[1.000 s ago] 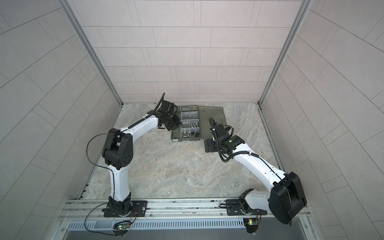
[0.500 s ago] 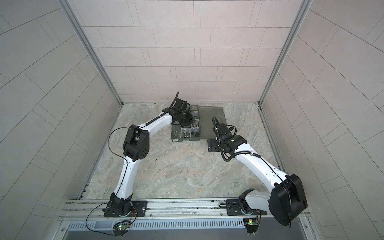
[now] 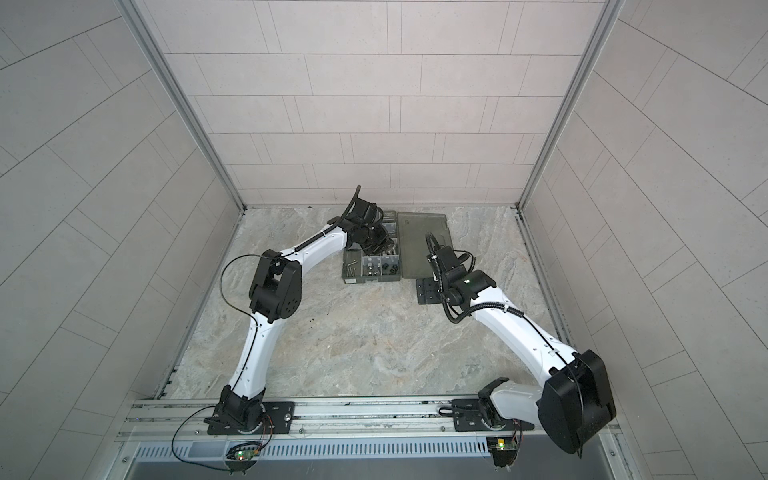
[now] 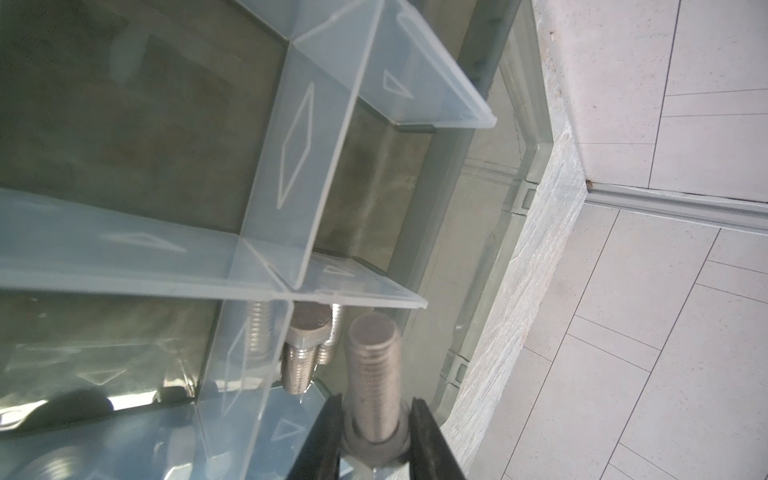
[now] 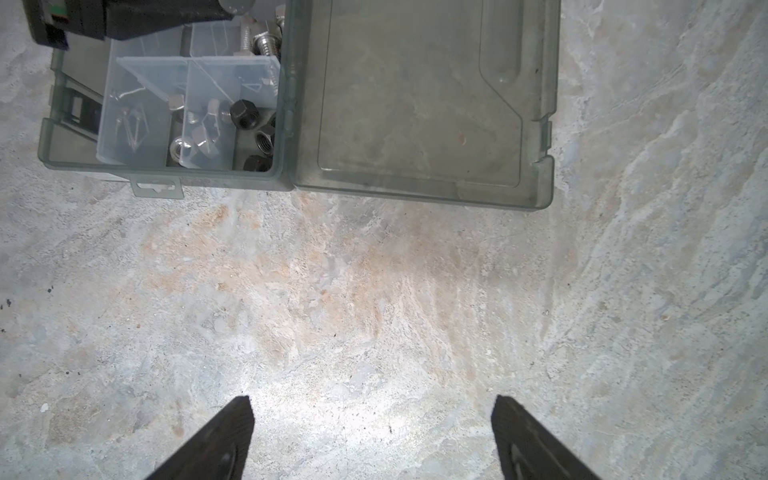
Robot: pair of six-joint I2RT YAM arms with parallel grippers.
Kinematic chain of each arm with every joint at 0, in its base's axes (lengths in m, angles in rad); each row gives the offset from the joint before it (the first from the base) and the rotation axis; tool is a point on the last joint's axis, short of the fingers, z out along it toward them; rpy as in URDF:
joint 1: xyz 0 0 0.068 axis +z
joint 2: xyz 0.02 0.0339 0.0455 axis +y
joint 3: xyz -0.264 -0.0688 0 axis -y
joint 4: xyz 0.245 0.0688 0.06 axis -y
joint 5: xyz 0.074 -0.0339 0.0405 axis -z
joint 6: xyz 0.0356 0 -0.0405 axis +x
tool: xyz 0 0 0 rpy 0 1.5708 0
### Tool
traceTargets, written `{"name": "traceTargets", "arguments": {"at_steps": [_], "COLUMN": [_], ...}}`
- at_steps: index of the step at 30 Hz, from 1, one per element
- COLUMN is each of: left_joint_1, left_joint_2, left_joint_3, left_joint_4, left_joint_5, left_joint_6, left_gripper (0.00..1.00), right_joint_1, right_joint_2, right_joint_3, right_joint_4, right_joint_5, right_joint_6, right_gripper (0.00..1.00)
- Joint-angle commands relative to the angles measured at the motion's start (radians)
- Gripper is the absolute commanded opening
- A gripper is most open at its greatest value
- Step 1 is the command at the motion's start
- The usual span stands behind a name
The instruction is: Sort the screws and nuts into containers
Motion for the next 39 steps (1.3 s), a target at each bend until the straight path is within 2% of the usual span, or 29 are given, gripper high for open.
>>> {"name": "traceTargets", "arguments": {"at_steps": [1,4,8,12,18,19,20,22,25,28,30,32,33,37,39], "left_joint_1": [-0.003,-0.003,-0.003,-0.007,-0.021,-0.021,-0.018,-0.017,-0.01,0.001,0.009,0.013,0.02,0.045,0.051], "left_joint_2": [0.008,0.006,0.002,-0.02,-0.146,-0.172,-0.213,-0.292,-0.429,-0.589,-0.708,-0.822,-0.878,-1.068,-1.151], "left_joint_3": [0.006,-0.001,-0.004,-0.005,-0.049,-0.064,-0.086,-0.128,-0.229,-0.407,-0.545,-0.69,-0.759,-1.014,-1.128], "left_joint_4": [0.009,0.012,0.01,0.012,-0.008,-0.019,-0.037,-0.089,-0.177,-0.183,-0.12,-0.047,-0.004,0.179,0.305], "left_joint_5": [0.016,0.024,0.03,0.043,0.021,0.01,-0.006,-0.068,-0.232,-0.423,-0.54,-0.7,-0.746,-0.874,-0.919], "left_joint_6": [-0.003,-0.008,-0.003,0.01,0.086,0.109,0.145,0.26,0.464,0.607,0.732,0.799,0.84,0.951,1.047], "left_gripper": [0.25,0.35,0.63,0.69,0.87,0.94,0.97,0.99,1.0,1.0,1.0,1.0,1.0,1.0,1.0], "right_joint_1": [-0.004,-0.003,-0.004,-0.004,-0.005,-0.005,-0.005,-0.009,-0.021,-0.032,-0.044,-0.048,-0.051,-0.057,-0.057], "right_joint_2": [-0.028,-0.029,-0.029,-0.032,-0.037,-0.038,-0.039,-0.045,-0.054,-0.062,-0.059,-0.058,-0.053,-0.027,-0.021], "right_joint_3": [0.044,0.049,0.04,0.033,0.039,0.041,0.043,0.051,0.058,0.053,0.051,0.042,0.037,0.025,0.004], "right_joint_4": [0.015,0.014,0.017,0.022,0.029,0.028,0.028,0.021,0.017,0.016,0.014,0.018,0.021,0.023,0.041], "right_joint_5": [0.004,0.005,0.005,0.004,0.001,0.002,0.006,0.021,0.043,0.082,0.1,0.135,0.149,0.191,0.223], "right_joint_6": [-0.013,-0.013,-0.012,-0.01,-0.018,-0.019,-0.024,-0.032,-0.043,-0.05,-0.052,-0.049,-0.047,-0.046,-0.052], "right_gripper": [0.92,0.92,0.92,0.92,0.92,0.92,0.92,0.92,0.92,0.92,0.92,0.92,0.92,0.93,0.93]}}
